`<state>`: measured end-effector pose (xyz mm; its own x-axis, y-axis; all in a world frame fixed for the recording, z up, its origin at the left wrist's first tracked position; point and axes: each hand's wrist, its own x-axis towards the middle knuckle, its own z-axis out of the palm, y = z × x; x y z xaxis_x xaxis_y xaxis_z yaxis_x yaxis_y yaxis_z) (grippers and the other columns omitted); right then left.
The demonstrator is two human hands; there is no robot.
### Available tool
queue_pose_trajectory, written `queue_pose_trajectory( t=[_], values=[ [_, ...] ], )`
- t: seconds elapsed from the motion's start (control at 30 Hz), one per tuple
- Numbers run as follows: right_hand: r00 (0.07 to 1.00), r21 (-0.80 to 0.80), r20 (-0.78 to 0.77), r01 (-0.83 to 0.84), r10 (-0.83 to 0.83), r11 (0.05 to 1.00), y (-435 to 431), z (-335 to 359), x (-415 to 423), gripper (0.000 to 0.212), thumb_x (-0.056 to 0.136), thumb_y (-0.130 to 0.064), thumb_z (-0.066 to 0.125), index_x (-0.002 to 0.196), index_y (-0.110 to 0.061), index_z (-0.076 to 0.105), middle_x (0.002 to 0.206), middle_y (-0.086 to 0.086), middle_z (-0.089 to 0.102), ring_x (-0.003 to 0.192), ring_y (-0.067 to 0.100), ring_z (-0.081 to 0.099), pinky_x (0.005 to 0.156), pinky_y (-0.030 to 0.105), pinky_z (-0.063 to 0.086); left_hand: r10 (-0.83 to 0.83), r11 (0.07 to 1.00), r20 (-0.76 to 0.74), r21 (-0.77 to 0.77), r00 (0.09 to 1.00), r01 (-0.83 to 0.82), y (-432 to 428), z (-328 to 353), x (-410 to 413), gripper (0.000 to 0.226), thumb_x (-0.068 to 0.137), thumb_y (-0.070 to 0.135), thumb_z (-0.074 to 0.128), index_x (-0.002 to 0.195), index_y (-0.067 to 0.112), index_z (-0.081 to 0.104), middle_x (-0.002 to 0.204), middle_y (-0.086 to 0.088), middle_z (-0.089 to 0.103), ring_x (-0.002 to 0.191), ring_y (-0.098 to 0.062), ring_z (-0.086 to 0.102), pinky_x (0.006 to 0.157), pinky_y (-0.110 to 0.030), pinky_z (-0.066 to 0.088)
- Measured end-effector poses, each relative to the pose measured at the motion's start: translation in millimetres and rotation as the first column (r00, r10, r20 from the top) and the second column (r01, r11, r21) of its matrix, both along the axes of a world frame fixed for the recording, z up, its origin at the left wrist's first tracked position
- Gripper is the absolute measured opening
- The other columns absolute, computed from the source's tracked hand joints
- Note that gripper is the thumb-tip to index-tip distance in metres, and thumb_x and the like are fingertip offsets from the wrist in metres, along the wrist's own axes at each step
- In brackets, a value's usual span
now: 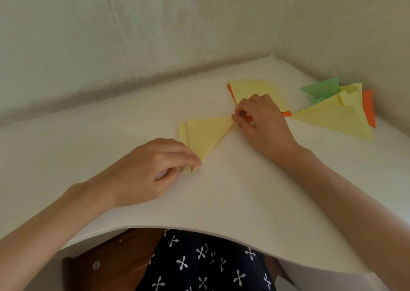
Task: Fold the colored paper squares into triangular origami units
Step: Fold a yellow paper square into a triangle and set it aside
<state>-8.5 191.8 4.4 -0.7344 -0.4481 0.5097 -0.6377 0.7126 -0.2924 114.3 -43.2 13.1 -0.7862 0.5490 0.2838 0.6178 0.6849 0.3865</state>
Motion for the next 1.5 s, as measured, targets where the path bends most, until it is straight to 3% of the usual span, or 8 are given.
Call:
queue_pose_trajectory(
  t=[0.27, 0.43, 0.53, 0.63, 0.73, 1.2, 1.33, 1.5],
  values=[
    [0.988, 0.162, -0.153, 0.028, -0.003, 0.986, -6, -4, -28, 0.015, 0.084, -0.022, 0.057, 0.079, -0.009, 0.062, 0.075, 0.008, 0.059, 0.073, 0.029, 0.048, 0.066, 0.032, 0.032, -0.026, 0.999, 0.175, 0.037, 0.984, 0.019, 8, -2, -41, 0.044, 0.09, 0.04, 0.037, 0.116, 0.021, 0.067, 0.125, 0.016, 0.056, 0.111, 0.004, 0.05, 0.093, -0.014, 0.039],
    [0.986, 0.165, -0.16, 0.08, -0.053, 0.983, -12, -2, -34, 0.015, 0.083, -0.02, 0.058, 0.085, -0.007, 0.064, 0.079, 0.011, 0.059, 0.076, 0.034, 0.052, 0.066, 0.034, 0.033, -0.044, 0.999, 0.172, 0.025, 0.984, 0.04, 17, -5, -47, 0.047, 0.092, 0.039, 0.034, 0.12, 0.019, 0.065, 0.128, 0.019, 0.05, 0.118, 0.003, 0.044, 0.098, -0.007, 0.031],
    [0.994, 0.05, 0.011, -0.106, 0.106, 0.993, -9, 10, -14, 0.027, 0.084, -0.031, 0.055, 0.099, -0.01, 0.064, 0.09, 0.003, 0.059, 0.085, 0.021, 0.047, 0.076, 0.034, 0.039, -0.046, 0.999, 0.129, 0.017, 0.991, 0.044, 18, -7, -48, 0.044, 0.093, 0.036, 0.037, 0.121, 0.014, 0.064, 0.13, 0.009, 0.056, 0.117, 0.0, 0.046, 0.099, -0.011, 0.032],
    [0.841, -0.075, 0.338, -0.422, 0.421, 0.903, 3, 21, 22, 0.031, 0.084, -0.037, 0.057, 0.103, -0.013, 0.064, 0.101, -0.004, 0.059, 0.095, 0.008, 0.048, 0.09, 0.02, 0.035, -0.021, 1.0, 0.082, 0.018, 0.996, 0.02, 16, -9, -50, 0.043, 0.092, 0.038, 0.043, 0.123, 0.016, 0.063, 0.127, 0.008, 0.057, 0.115, -0.002, 0.047, 0.097, -0.013, 0.034],
    [0.774, -0.02, 0.457, -0.484, 0.439, 0.875, 10, 15, 39, 0.033, 0.081, -0.043, 0.061, 0.104, -0.02, 0.065, 0.111, -0.005, 0.054, 0.104, 0.014, 0.045, 0.094, 0.02, 0.033, 0.022, 0.999, 0.073, 0.034, 0.997, -0.024, 14, -11, -53, 0.049, 0.089, 0.046, 0.044, 0.124, 0.016, 0.062, 0.125, 0.011, 0.055, 0.114, 0.002, 0.042, 0.097, -0.009, 0.031],
    [0.892, -0.011, 0.261, -0.38, 0.37, 0.925, -4, 1, 39, 0.021, 0.089, -0.033, 0.052, 0.088, -0.017, 0.066, 0.097, -0.005, 0.056, 0.084, 0.019, 0.05, 0.076, 0.037, 0.041, 0.025, 0.997, 0.068, 0.073, 0.997, -0.03, 12, -12, -51, 0.046, 0.088, 0.044, 0.047, 0.122, 0.017, 0.063, 0.127, 0.011, 0.056, 0.112, -0.003, 0.045, 0.097, -0.017, 0.035],
    [0.86, -0.141, 0.342, -0.353, 0.38, 0.925, 0, 6, 40, 0.022, 0.089, -0.035, 0.052, 0.09, -0.016, 0.063, 0.091, -0.009, 0.055, 0.085, 0.011, 0.049, 0.078, 0.028, 0.04, 0.051, 0.997, -0.073, 0.065, 0.996, -0.046, 18, -12, -50, 0.023, 0.089, 0.036, 0.052, 0.099, 0.018, 0.062, 0.113, 0.007, 0.066, 0.095, -0.012, 0.057, 0.078, -0.027, 0.046],
    [0.893, -0.009, 0.27, -0.372, 0.361, 0.928, -1, 3, 44, 0.031, 0.083, -0.042, 0.059, 0.096, -0.015, 0.063, 0.097, -0.005, 0.055, 0.086, 0.018, 0.049, 0.078, 0.034, 0.042, 0.048, 0.998, -0.145, 0.052, 0.988, -0.041, 19, -10, -48, 0.009, 0.091, 0.031, 0.052, 0.091, 0.023, 0.056, 0.107, 0.009, 0.068, 0.089, -0.009, 0.058, 0.066, -0.032, 0.052]
  ],
)
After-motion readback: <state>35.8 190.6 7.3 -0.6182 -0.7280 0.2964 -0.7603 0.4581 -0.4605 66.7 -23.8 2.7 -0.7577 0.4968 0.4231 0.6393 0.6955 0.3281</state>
